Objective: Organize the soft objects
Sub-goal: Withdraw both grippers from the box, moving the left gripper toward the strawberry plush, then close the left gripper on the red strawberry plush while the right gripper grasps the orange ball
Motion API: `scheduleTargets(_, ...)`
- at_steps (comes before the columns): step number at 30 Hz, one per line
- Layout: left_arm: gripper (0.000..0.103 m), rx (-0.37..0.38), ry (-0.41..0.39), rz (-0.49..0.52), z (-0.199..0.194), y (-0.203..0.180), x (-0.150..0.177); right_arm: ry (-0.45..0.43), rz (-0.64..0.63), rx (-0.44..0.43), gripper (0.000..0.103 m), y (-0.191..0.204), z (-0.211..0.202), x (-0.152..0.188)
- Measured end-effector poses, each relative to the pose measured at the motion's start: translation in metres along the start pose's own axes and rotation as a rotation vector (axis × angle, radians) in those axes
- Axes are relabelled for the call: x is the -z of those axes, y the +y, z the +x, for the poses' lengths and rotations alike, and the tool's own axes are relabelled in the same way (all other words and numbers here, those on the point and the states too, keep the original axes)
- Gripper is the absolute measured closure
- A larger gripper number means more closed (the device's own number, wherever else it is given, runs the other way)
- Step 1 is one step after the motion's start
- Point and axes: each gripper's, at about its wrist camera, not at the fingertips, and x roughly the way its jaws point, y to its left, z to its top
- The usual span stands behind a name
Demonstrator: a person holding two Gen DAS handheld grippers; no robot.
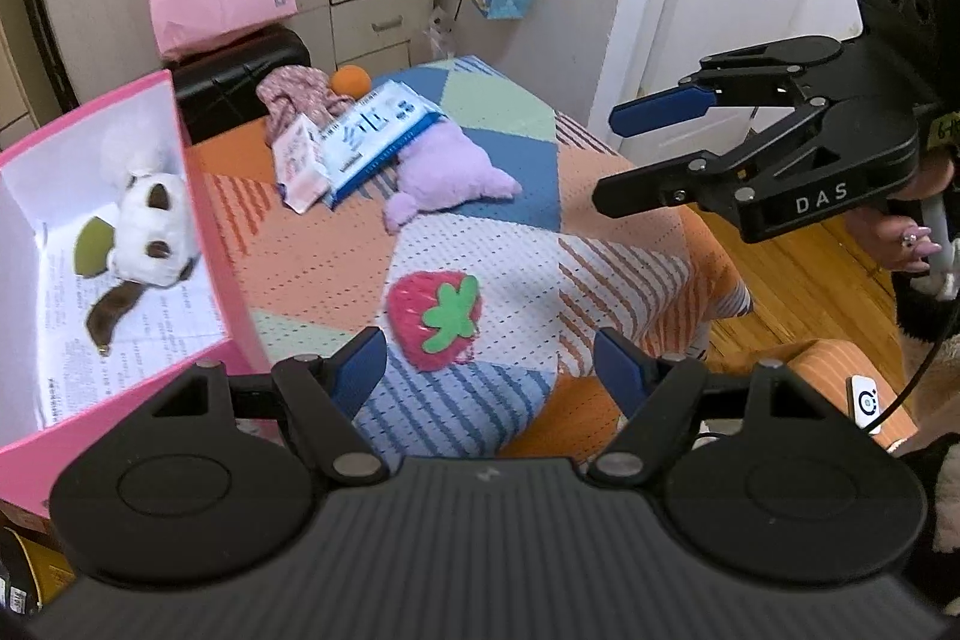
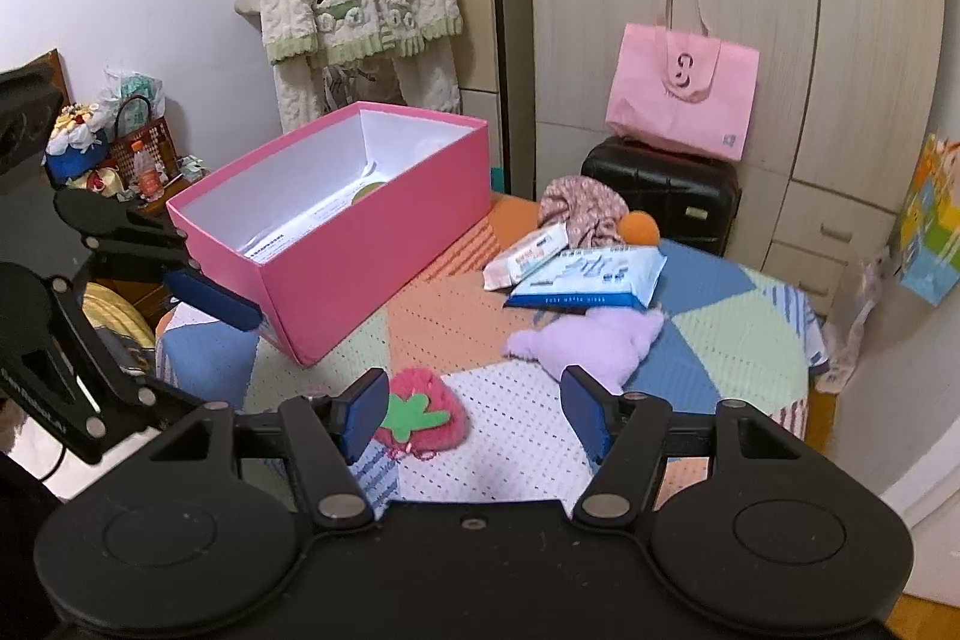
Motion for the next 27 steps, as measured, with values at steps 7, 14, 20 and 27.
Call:
scheduleTargets(7,0.028,0.053,0.027,-0.05,0.03,-0.001,0.003,0.002,0.019,0.002,0.033,-0.022,0.017,0.005)
scheduleTargets(14,0.028,0.011,0.018,-0.088,0.056,0.002,0.003,-0.016,0.018,-0.006,0.033,-0.038,0.033,0.006)
scheduleTargets(20,0.028,-0.04,0.031,-0.105,0.08,0.008,0.003,-0.023,0.037,-0.038,0.033,-0.051,0.055,0.005)
scheduleTargets(27,0.028,-0.075,0.045,-0.117,0.103,0.012,0.003,-0.038,0.051,-0.054,0.033,-0.063,0.076,-0.003)
